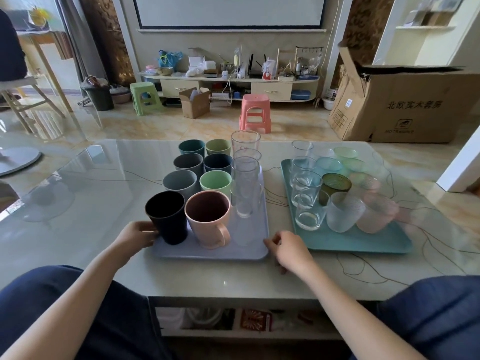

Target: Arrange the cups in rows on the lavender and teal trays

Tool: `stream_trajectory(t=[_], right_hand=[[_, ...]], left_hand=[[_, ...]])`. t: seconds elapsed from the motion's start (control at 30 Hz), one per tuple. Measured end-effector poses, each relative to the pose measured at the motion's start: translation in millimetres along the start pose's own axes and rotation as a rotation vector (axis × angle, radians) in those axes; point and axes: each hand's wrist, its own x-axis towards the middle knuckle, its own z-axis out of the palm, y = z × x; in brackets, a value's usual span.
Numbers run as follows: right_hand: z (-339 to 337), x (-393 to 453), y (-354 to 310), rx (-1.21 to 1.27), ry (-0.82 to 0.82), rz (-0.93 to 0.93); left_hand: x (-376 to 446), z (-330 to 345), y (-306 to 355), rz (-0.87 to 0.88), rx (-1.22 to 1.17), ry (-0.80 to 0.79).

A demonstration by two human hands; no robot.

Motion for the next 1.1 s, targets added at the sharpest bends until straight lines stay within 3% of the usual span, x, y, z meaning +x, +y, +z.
stream_trajectory(t=[0.4,1.1], right_hand=[[-14.4,4.3,11.7,-0.091,0.121,0.062],[-10.4,-9.4,26.4,-0.207,0.337,-0.058]], left_hand=[[-1.8,38.7,-1.8,0.112,0.014,0.089],[2.0,38.7,3.1,0.097,-0.009,-0.070]])
